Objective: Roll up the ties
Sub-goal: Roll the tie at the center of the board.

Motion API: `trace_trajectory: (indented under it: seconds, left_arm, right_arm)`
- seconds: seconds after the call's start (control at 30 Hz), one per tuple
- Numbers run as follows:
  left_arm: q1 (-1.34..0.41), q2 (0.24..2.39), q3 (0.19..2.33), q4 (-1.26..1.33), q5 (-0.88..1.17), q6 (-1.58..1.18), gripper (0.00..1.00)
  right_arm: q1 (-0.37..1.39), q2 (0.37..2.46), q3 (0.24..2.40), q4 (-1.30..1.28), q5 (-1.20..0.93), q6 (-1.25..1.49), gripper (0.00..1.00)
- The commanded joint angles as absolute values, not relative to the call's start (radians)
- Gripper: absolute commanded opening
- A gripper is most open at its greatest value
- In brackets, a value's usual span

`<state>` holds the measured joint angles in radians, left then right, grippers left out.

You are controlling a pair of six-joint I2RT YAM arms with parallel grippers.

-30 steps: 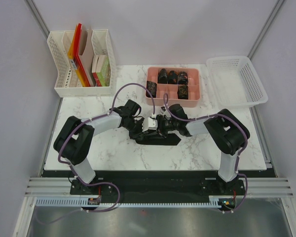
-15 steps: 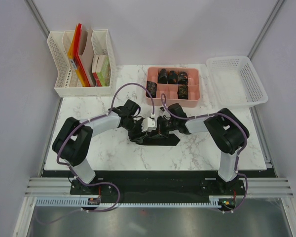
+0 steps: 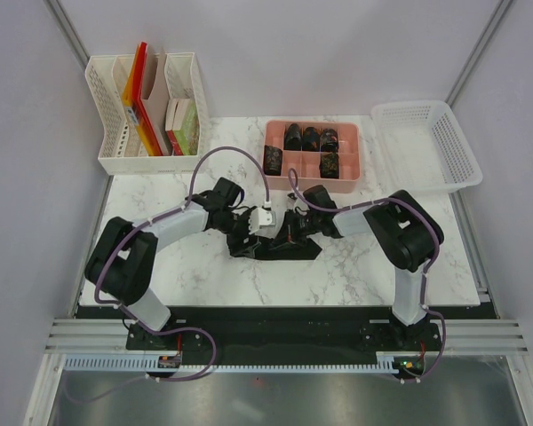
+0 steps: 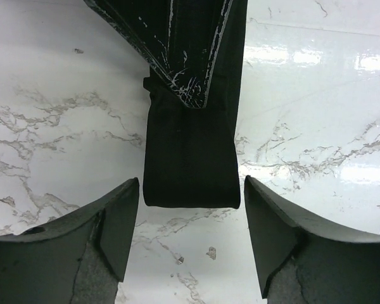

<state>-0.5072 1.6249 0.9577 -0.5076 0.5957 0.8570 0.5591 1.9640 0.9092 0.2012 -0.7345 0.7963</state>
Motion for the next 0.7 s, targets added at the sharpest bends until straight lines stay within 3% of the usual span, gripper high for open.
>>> trace_trajectory:
  seconds: [0.0, 0.1, 0.2, 0.33, 0.4, 0.67]
  left_arm:
    - [-0.506, 1.617, 0.933, -0.425, 0.632, 0.848, 0.75]
    - [-0.509, 1.624, 0.930, -0.391, 0.646, 0.844, 0.76]
    - [-0.528, 1.634, 0.937, -0.384, 0.641, 0.859, 0.67]
    - [-0.558, 1.621, 0.962, -0.393, 0.644, 0.859, 0.44]
    - [-0.581, 1.634, 0.989, -0.416, 0.637, 0.851, 0.40]
    - [-0.641, 1.696, 1.055, -0.417, 0.624, 0.773, 0.42]
  right_arm:
    - [0.560, 2.036, 0.911, 0.087, -0.609, 0.710, 0.00]
    - [0.561, 2.039, 0.916, 0.087, -0.614, 0.707, 0.00]
    - [0.563, 2.039, 0.916, 0.084, -0.615, 0.715, 0.00]
    - [0.578, 2.037, 0.922, 0.092, -0.617, 0.733, 0.00]
    - [0.592, 2.043, 0.930, 0.101, -0.620, 0.745, 0.00]
    - [0.620, 2.059, 0.945, 0.129, -0.635, 0.798, 0.00]
